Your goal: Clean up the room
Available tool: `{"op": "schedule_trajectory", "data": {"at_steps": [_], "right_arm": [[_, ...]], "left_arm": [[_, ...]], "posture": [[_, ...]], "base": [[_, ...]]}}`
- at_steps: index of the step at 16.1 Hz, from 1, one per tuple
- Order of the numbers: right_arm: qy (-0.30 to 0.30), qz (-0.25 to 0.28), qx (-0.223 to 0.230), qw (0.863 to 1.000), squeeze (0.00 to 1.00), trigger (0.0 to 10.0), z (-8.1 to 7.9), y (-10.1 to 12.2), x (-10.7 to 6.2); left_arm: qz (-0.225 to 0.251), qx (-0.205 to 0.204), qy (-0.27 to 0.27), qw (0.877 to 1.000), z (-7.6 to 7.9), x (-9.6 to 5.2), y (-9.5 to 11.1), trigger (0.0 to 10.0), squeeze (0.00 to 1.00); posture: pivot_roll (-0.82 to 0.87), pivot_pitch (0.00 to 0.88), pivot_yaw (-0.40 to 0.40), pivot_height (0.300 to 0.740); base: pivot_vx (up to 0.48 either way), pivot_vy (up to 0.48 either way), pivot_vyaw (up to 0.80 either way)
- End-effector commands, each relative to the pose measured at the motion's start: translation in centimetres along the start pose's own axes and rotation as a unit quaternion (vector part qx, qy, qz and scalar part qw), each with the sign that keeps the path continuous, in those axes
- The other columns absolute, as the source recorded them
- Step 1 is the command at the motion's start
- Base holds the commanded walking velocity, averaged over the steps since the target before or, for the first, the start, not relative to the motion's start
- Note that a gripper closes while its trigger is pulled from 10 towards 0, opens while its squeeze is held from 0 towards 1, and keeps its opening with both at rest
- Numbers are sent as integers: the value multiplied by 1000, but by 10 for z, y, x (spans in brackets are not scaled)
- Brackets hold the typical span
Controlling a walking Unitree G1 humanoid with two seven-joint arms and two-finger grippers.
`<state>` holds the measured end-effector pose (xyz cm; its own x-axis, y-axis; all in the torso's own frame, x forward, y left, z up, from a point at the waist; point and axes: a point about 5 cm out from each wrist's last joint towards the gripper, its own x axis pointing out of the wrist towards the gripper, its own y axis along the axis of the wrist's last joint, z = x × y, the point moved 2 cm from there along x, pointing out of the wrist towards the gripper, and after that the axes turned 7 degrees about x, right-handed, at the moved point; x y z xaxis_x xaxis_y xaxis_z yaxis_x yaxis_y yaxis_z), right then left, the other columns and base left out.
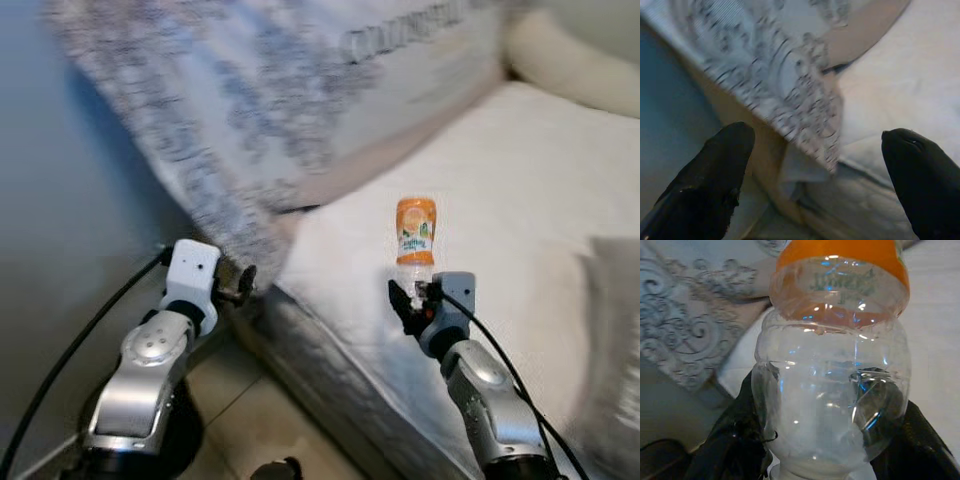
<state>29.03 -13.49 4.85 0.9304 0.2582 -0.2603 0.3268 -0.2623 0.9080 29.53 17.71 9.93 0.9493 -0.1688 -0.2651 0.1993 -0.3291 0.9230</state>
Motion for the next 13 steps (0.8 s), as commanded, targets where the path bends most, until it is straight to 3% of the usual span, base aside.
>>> {"op": "schedule_trajectory", "data": {"at_steps": [1,5,10,13], "right_arm": [[11,6,3,1000,0,10000,-6,9,3],[13,7,15,1000,0,10000,-10,11,4],[9,3,8,1000,0,10000,-8,14,7],[15,-13,14,1000,0,10000,-12,11,8]], "left_arm": [[-2,12,7,1000,-5,4,2,10000,0],[21,-13,10,1000,-9,6,13,10000,0],[15,24,22,999,-13,9,11,10000,0],[23,13,19,999,-10,10,12,10000,0]], "posture": [[-17,0,30,740],[-13,0,35,740],[-12,0,41,740],[-23,0,43,740]], "base": [[0,0,800],[0,0,800],[0,0,800],[0,0,800]]}}
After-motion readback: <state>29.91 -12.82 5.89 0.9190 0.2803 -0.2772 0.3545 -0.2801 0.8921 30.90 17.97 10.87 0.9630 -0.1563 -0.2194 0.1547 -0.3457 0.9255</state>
